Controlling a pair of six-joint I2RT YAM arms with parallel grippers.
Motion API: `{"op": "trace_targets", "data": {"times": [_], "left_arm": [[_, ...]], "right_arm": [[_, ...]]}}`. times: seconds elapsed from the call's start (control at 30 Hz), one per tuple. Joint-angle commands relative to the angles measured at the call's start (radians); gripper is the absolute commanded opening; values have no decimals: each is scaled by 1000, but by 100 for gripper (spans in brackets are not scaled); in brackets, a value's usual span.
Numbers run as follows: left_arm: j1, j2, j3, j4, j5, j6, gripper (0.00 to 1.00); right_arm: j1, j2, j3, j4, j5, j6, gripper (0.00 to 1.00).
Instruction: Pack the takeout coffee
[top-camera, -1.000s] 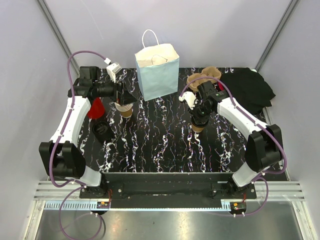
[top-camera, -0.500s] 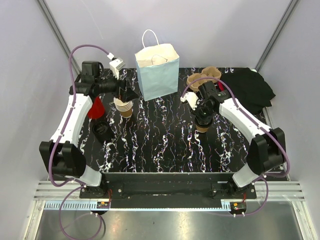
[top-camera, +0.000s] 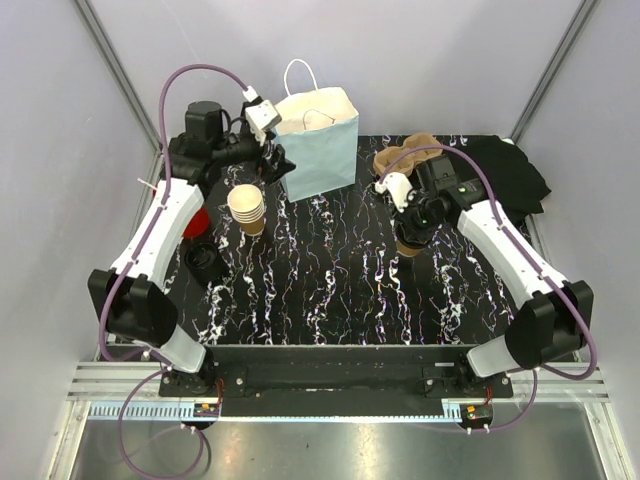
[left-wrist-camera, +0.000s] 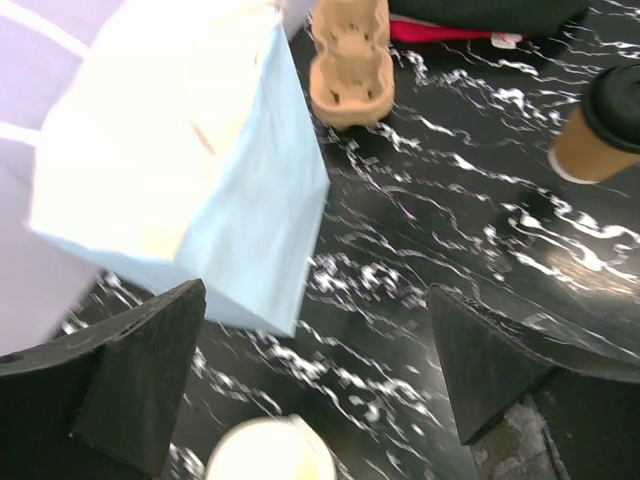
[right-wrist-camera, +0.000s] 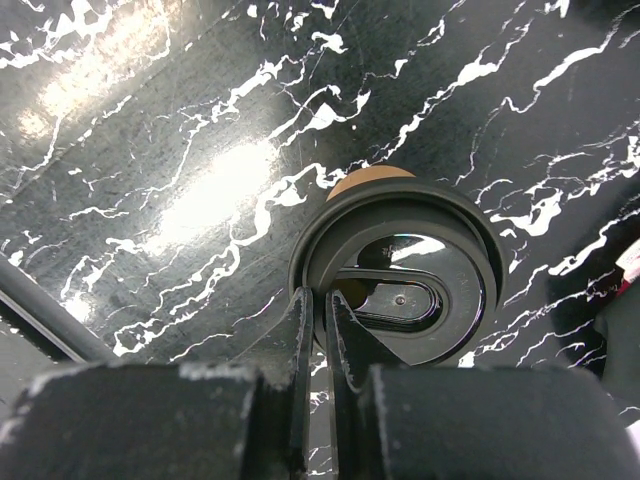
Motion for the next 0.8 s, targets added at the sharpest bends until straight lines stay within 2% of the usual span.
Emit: {"op": "trace_targets", "data": {"times": [0.0,0.17,0.6,0.67,0.77], "left_arm": [[-38,50,9,167,-58,104,99],[-55,119,35,230,-96,143,99],[-101,317,232,236,-194,186,99],[-108,346,252,216,-193,201,95],[-121,369,267,198,-194,228,83]], "right_arm": [[-30,-78,40,-15,-68,16,0],[-76,-109,29,-15,-113,16,0],[-121,-130,2,-1,-159,12,0],[-125,-129,2,1,-160,10,0],[-130,-120,6,2,-159,8,0]]}}
